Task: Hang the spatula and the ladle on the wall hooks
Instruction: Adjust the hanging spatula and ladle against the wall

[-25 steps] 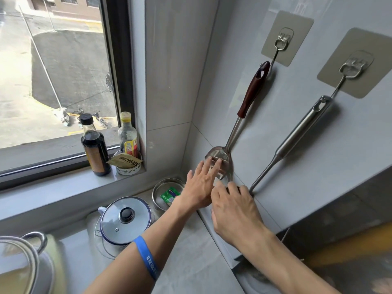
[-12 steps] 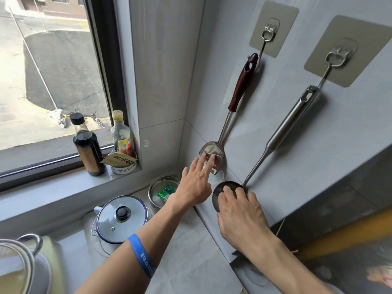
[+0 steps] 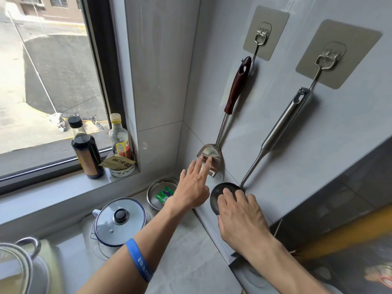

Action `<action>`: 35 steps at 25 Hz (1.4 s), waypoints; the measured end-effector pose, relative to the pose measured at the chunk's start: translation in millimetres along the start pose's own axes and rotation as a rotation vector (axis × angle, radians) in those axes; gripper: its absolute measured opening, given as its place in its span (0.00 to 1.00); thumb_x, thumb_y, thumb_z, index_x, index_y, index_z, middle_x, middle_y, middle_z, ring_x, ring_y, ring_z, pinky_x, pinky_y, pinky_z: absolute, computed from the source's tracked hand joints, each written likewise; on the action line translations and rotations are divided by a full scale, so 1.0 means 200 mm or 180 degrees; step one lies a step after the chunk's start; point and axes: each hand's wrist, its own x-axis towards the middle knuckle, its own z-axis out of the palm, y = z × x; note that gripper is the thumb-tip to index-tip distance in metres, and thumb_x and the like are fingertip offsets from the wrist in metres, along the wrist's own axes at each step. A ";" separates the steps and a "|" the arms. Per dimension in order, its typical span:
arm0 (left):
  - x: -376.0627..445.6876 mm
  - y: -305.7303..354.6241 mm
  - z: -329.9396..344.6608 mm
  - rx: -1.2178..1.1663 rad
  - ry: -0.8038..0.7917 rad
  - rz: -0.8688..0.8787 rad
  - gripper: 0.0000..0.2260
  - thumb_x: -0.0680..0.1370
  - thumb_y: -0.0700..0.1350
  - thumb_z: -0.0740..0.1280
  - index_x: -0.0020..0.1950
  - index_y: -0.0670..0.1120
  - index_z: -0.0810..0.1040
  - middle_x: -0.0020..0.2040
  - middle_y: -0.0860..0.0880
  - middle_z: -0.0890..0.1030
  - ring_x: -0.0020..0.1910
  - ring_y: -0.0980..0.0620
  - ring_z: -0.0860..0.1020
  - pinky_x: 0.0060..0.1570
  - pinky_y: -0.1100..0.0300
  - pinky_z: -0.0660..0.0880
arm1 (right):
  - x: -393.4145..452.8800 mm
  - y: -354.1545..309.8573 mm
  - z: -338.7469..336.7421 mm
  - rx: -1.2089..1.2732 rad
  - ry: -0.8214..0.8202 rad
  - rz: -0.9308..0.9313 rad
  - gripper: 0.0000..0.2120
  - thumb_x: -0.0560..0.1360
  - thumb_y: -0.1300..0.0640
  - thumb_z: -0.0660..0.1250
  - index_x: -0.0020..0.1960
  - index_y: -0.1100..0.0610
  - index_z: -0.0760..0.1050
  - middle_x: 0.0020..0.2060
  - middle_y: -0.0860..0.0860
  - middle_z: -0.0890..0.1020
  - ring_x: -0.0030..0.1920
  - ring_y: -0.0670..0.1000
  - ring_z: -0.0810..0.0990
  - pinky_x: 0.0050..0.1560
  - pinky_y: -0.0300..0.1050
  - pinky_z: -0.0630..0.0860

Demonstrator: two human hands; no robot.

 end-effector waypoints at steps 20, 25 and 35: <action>0.02 0.16 -0.12 -0.0298 0.0686 0.0350 0.40 0.68 0.36 0.60 0.78 0.49 0.49 0.80 0.48 0.52 0.78 0.46 0.50 0.72 0.38 0.59 | -0.01 0.06 0.02 -0.0098 0.0156 0.0138 0.13 0.69 0.60 0.62 0.54 0.59 0.74 0.56 0.57 0.77 0.43 0.59 0.74 0.38 0.53 0.69; 0.03 0.15 -0.12 -0.0263 0.0712 0.0391 0.38 0.69 0.35 0.59 0.78 0.47 0.50 0.80 0.49 0.53 0.78 0.48 0.50 0.72 0.39 0.60 | -0.01 0.07 0.00 -0.0095 0.0162 0.0157 0.12 0.69 0.60 0.62 0.53 0.59 0.74 0.55 0.57 0.77 0.43 0.59 0.75 0.38 0.53 0.69; 0.02 0.16 -0.12 -0.0269 0.0634 0.0386 0.39 0.68 0.35 0.59 0.78 0.48 0.50 0.80 0.49 0.52 0.78 0.48 0.50 0.73 0.39 0.59 | -0.02 0.10 0.02 -0.0111 0.0153 0.0249 0.15 0.70 0.60 0.63 0.56 0.60 0.76 0.61 0.58 0.77 0.45 0.59 0.76 0.40 0.52 0.69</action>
